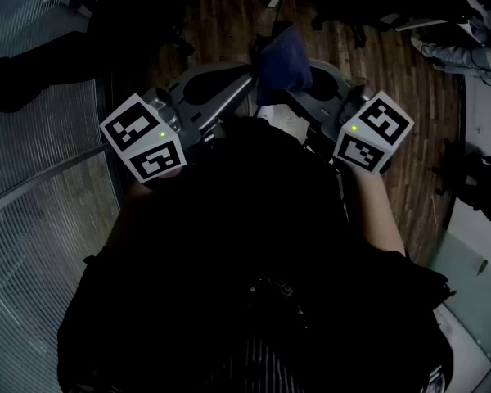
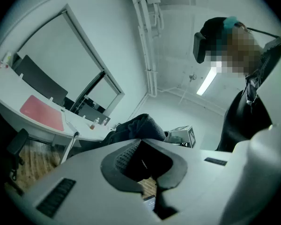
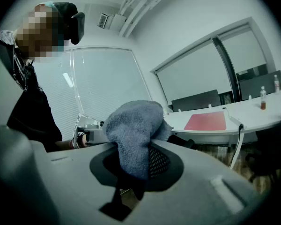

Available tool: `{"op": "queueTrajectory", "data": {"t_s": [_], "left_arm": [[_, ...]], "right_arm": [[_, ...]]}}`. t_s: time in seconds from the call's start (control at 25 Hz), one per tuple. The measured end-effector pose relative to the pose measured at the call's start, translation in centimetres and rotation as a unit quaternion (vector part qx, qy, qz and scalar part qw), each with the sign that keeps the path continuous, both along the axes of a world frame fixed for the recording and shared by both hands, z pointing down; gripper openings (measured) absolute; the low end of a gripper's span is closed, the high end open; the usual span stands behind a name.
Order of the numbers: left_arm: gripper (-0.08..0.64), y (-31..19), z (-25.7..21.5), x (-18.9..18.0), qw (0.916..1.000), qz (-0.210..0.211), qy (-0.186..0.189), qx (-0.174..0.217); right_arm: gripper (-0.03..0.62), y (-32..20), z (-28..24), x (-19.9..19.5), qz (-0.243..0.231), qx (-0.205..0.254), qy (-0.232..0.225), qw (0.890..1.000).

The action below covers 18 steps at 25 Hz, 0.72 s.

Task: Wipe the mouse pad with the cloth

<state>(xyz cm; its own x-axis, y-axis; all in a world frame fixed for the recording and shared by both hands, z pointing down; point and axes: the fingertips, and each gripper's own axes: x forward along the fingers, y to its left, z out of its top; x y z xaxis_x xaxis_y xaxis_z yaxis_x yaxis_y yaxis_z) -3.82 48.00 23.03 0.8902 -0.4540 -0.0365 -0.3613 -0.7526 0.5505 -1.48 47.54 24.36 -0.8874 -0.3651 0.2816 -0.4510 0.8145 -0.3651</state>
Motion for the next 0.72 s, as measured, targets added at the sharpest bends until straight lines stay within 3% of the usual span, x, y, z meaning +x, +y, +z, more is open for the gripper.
{"op": "queueTrajectory", "data": {"t_s": [0.48, 0.72], "left_arm": [[0.008, 1.2, 0.2, -2.3, 0.9998, -0.022, -0.005, -0.002], [0.008, -0.1, 0.8, -1.1, 0.9996, -0.022, -0.013, -0.007]], "right_arm": [[0.064, 0.2, -0.6, -3.2, -0.031, -0.019, -0.044, 0.998], [0.066, -1.3, -0.1, -2.0, -0.035, -0.035, -0.054, 0.997]]}}
